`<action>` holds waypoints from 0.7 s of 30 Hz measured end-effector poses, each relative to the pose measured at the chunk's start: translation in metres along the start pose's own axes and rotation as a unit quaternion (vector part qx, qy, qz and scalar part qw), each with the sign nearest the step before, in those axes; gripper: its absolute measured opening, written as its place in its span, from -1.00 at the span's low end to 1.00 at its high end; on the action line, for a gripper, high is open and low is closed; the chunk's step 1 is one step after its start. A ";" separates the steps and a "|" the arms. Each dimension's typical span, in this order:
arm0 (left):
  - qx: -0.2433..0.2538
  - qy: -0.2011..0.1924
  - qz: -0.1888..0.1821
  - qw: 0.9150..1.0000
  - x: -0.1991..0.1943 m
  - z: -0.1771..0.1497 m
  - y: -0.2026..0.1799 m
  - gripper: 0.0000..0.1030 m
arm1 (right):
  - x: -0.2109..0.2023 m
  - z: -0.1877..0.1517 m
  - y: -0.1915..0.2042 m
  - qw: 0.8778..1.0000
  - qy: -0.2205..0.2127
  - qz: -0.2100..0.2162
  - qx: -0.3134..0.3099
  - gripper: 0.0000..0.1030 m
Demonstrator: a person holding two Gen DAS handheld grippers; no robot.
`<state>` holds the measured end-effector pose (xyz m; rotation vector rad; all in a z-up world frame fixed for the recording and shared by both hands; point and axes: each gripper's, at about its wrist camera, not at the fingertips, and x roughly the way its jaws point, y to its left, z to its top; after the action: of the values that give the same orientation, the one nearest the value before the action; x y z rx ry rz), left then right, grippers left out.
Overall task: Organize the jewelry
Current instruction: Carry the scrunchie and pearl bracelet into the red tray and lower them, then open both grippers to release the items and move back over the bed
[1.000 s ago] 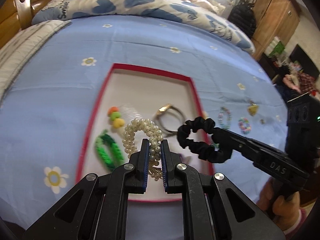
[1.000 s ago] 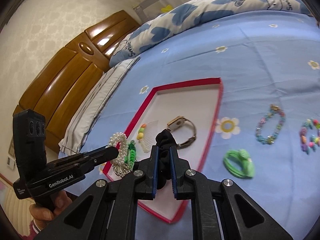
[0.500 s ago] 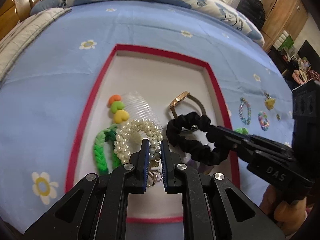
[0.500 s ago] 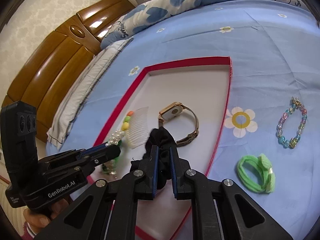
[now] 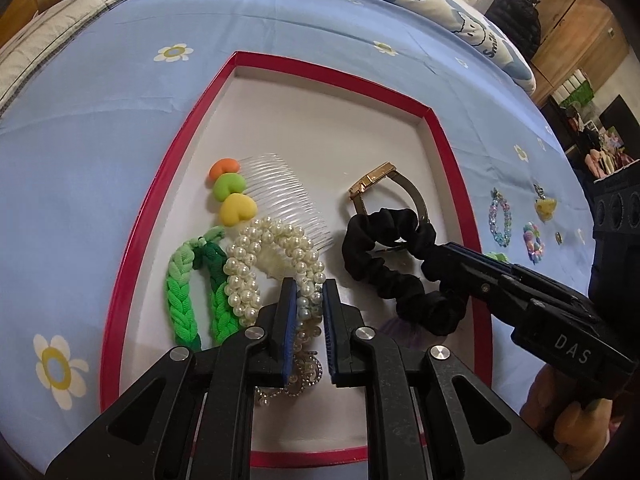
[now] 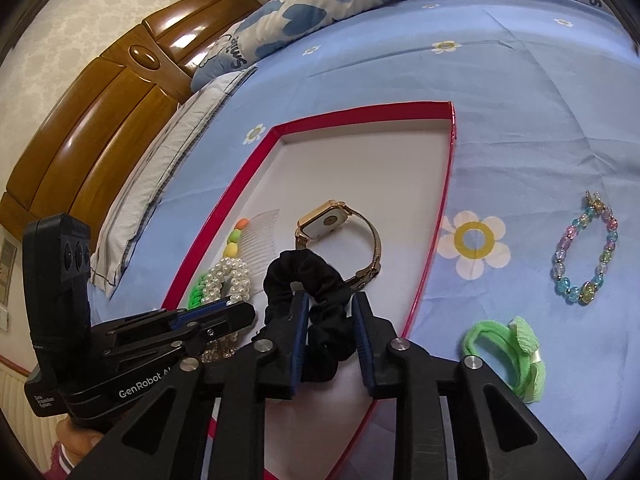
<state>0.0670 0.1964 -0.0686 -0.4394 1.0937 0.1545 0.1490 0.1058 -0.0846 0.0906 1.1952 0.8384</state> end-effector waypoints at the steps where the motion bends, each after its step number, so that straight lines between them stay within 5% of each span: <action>1: 0.000 0.001 -0.001 1.000 -0.001 0.000 0.000 -0.74 | 0.000 0.000 0.000 1.000 0.000 0.000 0.000 -0.47; 7: 0.002 -0.004 0.002 1.000 -0.011 -0.001 -0.005 -0.27 | -0.005 -0.002 0.000 1.000 -0.004 0.006 0.004 -0.40; 21: 0.014 -0.029 -0.012 0.999 -0.039 -0.006 -0.030 -0.14 | -0.072 -0.021 -0.029 0.997 -0.060 0.000 0.046 -0.11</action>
<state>0.0543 0.1704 -0.0279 -0.4207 1.0321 0.1308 0.1384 0.0340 -0.0503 0.2143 1.1213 0.7673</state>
